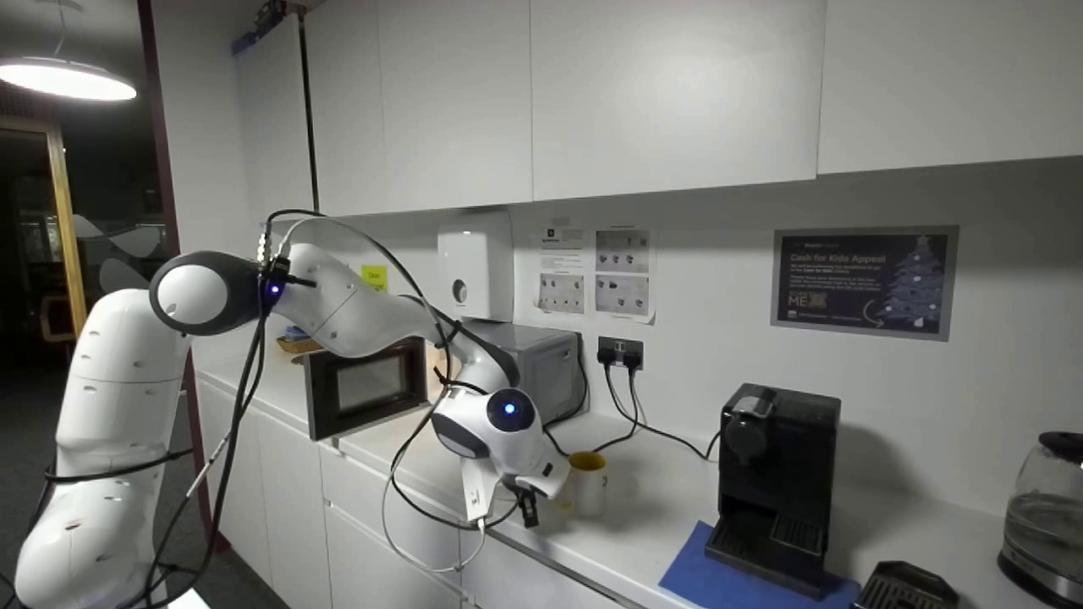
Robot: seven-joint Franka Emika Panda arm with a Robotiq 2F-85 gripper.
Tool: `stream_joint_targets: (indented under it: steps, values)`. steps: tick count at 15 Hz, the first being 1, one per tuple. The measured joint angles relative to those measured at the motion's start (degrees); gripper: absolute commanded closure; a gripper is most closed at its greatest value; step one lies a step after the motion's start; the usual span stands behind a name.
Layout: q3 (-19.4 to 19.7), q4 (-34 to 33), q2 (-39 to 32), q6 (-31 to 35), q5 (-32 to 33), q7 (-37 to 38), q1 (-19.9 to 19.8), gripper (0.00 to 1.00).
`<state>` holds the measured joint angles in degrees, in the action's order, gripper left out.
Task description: Put the white plate in the microwave.
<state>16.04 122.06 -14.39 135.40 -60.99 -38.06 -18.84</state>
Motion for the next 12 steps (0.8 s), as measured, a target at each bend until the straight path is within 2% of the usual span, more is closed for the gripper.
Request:
stream_joint_targets:
  steps: [12]
  values:
    - [-0.78,-2.16,-1.57,-3.64,-3.92,-1.57,-0.07,0.0]
